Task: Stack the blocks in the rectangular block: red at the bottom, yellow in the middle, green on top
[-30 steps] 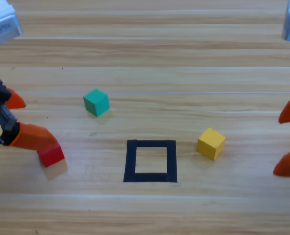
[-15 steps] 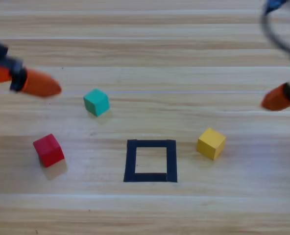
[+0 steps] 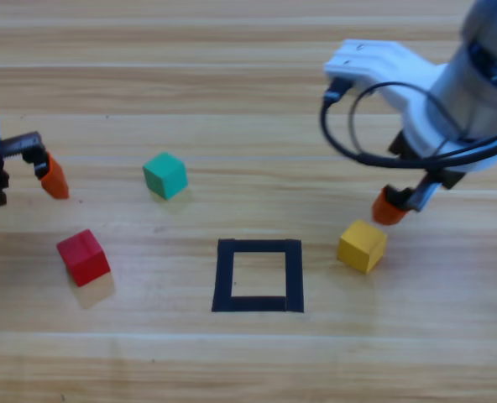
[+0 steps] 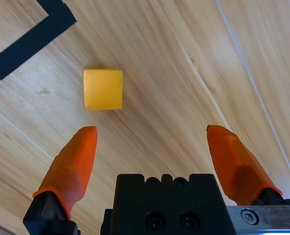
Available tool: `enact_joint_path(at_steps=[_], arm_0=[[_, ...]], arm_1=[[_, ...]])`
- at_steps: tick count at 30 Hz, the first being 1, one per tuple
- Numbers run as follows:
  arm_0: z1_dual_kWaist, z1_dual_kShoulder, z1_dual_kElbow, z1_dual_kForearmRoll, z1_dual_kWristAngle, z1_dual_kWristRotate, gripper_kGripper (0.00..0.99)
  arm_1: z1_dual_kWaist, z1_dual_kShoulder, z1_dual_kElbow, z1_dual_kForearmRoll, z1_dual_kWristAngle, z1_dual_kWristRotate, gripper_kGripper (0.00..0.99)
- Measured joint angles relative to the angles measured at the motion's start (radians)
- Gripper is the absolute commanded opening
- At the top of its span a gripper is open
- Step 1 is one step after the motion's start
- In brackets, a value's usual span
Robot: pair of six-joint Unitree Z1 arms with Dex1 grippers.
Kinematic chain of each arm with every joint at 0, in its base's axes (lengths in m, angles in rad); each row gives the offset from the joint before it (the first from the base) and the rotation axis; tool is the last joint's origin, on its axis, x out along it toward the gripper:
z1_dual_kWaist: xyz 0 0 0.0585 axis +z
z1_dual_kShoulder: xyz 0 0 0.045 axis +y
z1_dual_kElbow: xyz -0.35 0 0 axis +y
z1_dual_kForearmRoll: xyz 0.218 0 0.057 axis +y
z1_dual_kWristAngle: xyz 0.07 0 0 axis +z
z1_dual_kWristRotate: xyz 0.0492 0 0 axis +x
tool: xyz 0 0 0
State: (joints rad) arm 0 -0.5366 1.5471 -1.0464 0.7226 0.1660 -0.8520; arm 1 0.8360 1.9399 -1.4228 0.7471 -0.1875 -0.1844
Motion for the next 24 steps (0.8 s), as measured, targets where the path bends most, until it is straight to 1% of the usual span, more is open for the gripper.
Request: enact_joint_path(at_steps=[4,7,11,18,20,22,24], arm_0=[[0.024,0.089,-0.074,0.064,-0.024,-0.081,0.934],[0.027,0.142,-0.121,0.085,-0.045,-0.123,0.936],[0.028,0.188,-0.134,0.086,-0.077,-0.178,0.936],[0.029,0.26,-0.152,0.087,-0.097,-0.258,0.936],[0.029,0.278,-0.157,0.087,-0.1,-0.267,0.936],[0.029,0.289,-0.157,0.087,-0.102,-0.285,0.936],[0.029,0.306,-0.158,0.087,-0.102,-0.301,0.936]], arm_1=[[0.005,0.032,-0.014,0.0,0.057,-0.017,0.983],[0.011,0.05,-0.025,0.0,0.072,-0.024,0.985],[0.024,0.09,-0.043,0.0,0.076,-0.024,0.983],[0.031,0.182,-0.092,0.0,0.076,-0.024,0.976],[0.032,0.208,-0.101,0.0,0.076,-0.024,0.948],[0.032,0.223,-0.101,0.0,0.076,-0.024,0.946],[0.034,0.23,-0.102,0.0,0.076,-0.024,0.923]])
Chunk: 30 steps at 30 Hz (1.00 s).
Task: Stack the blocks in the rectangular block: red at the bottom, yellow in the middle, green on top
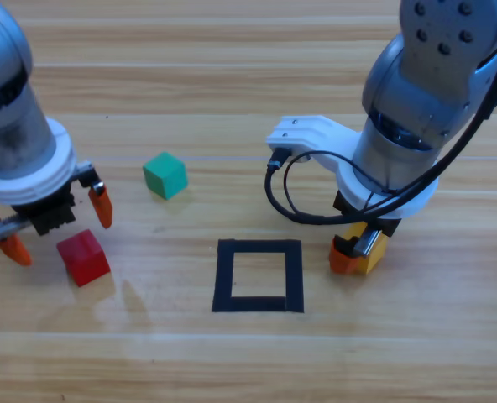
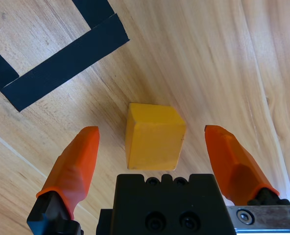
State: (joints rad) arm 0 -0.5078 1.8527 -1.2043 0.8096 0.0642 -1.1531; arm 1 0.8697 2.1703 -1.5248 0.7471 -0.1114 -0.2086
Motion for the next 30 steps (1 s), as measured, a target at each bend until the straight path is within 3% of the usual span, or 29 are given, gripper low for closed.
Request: enact_joint_path(at_steps=[6,12,17,18,20,22,26,27,28,30], arm_0=[[0.0,0.059,-0.005,0.0,0.0,-0.004,0.934],[0.0,0.113,-0.023,-0.01,0.0,-0.005,0.931],[0.0,0.135,-0.027,-0.029,-0.004,-0.006,0.896],[0.0,0.139,-0.027,-0.032,-0.005,-0.006,0.876],[0.0,0.148,-0.027,-0.038,-0.007,-0.007,0.839],[0.0,0.154,-0.027,-0.046,-0.007,-0.007,0.772],[0.001,0.154,-0.027,-0.055,-0.007,-0.007,0.604],[0.001,0.154,-0.027,-0.059,-0.007,-0.007,0.557],[0.001,0.154,-0.027,-0.061,-0.007,-0.007,0.497],[0.001,0.156,-0.027,-0.062,-0.007,-0.007,0.385]], arm_1=[[0.0,0.016,-0.007,0.0,0.0,0.017,0.89],[0.0,0.024,-0.019,0.001,0.0,0.021,0.744],[-0.004,0.044,-0.038,0.045,0.0,0.025,0.738],[-0.006,0.058,-0.047,0.053,0.0,0.025,0.672],[-0.011,0.067,-0.056,0.061,0.0,0.026,0.448],[-0.019,0.067,-0.057,0.068,0.004,0.027,0.33],[-0.033,0.068,-0.058,0.08,0.033,0.027,0.322],[-0.036,0.068,-0.059,0.082,0.042,0.027,0.293],[-0.039,0.067,-0.059,0.083,0.045,0.028,0.186],[-0.039,0.067,-0.059,0.086,0.047,0.04,0.163]])
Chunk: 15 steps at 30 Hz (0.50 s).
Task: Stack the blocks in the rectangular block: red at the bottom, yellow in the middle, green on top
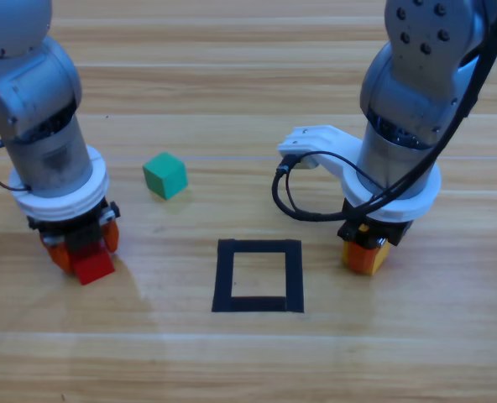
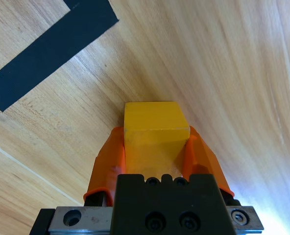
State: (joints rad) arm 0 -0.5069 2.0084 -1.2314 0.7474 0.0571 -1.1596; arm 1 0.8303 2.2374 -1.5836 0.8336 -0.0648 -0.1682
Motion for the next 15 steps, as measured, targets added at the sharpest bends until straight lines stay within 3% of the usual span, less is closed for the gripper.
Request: enact_joint_path(at_steps=[7,11,15], arm_0=[[0.0,0.005,-0.016,0.009,0.004,0.047,0.144],[-0.001,0.003,-0.156,0.132,0.03,0.164,0.032],[-0.001,-0.037,-0.226,0.201,0.037,0.302,0.021]], arm_1=[[-0.001,-0.02,0.003,0.049,0.006,0.138,0.164],[-0.017,-0.09,-0.021,0.175,0.096,0.215,0.164],[-0.031,-0.203,-0.019,0.178,0.1,0.291,0.164]])
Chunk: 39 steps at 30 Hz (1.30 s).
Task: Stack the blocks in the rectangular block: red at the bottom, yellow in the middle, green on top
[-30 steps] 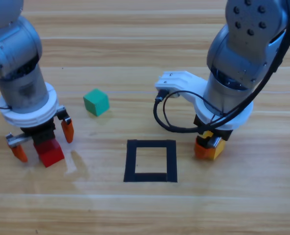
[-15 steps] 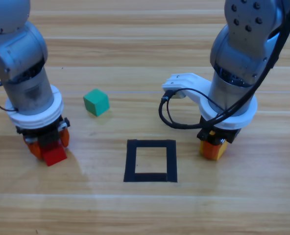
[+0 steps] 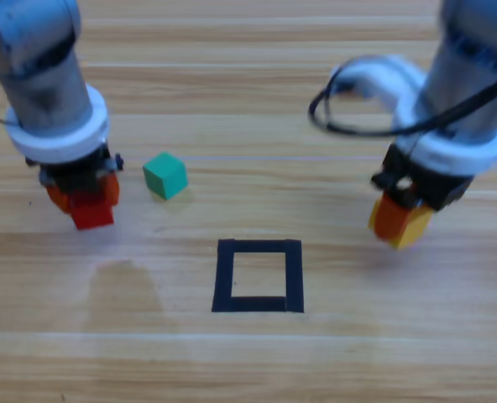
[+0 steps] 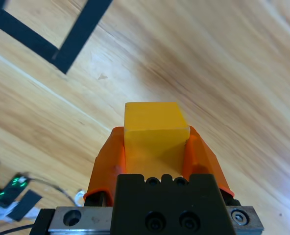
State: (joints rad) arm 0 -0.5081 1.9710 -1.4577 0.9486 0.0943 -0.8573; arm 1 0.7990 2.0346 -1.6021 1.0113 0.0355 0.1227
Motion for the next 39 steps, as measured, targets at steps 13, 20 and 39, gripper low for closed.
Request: enact_joint_path(at_steps=[13,20,39], arm_0=[[-0.143,-0.067,-0.105,0.029,-0.024,0.356,0.02],[-0.285,0.06,-0.136,0.028,-0.036,0.402,0.021],[-0.38,0.23,-0.317,0.07,0.009,-0.111,0.028]], arm_1=[[-0.009,-0.103,0.039,0.0,0.0,0.066,0.164],[-0.042,-0.103,0.046,0.0,0.038,0.067,0.164],[-0.117,-0.102,0.046,0.0,0.057,0.071,0.164]])
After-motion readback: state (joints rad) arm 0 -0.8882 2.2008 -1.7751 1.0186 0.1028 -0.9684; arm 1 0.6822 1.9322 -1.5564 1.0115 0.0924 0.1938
